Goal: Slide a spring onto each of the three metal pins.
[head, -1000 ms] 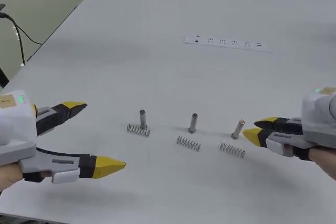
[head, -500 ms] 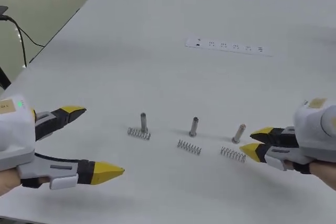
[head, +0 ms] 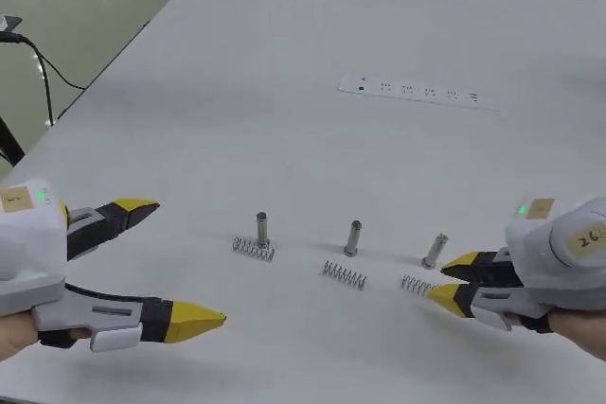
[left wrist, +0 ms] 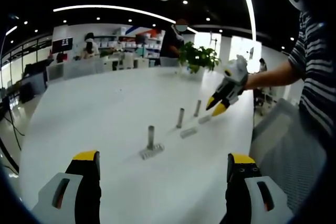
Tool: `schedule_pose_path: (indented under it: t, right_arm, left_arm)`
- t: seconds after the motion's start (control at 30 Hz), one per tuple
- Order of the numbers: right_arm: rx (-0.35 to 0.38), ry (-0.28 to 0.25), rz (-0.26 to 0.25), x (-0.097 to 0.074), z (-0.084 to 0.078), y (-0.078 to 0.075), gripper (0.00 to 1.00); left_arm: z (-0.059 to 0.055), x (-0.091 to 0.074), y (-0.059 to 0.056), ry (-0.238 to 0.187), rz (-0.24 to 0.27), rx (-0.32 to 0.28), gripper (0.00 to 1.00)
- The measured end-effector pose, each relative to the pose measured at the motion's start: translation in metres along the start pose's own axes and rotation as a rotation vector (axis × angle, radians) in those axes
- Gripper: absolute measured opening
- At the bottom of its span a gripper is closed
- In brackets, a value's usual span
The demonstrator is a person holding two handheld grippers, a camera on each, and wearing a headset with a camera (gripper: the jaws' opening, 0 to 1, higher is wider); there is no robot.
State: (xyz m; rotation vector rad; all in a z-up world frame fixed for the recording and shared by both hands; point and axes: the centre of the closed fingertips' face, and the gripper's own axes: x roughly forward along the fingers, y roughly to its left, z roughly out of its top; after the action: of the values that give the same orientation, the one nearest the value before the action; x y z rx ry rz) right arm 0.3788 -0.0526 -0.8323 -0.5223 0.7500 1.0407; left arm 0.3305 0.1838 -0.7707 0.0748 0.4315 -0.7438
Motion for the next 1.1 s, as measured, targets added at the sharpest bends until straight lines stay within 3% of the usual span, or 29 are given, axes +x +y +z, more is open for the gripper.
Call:
schedule_pose_path:
  t: [0.33, 1.1]
  right_arm:
    - [-0.051, 0.067, 0.019, 0.012, -0.012, 0.002, 0.15]
    - [-0.120, 0.108, 0.025, 0.019, -0.022, 0.002, 0.10]
  left_arm:
    - [0.000, 0.001, -0.002, 0.007, -0.012, 0.001, 0.98]
    - [-0.004, 0.004, -0.021, 0.034, -0.073, 0.004, 0.98]
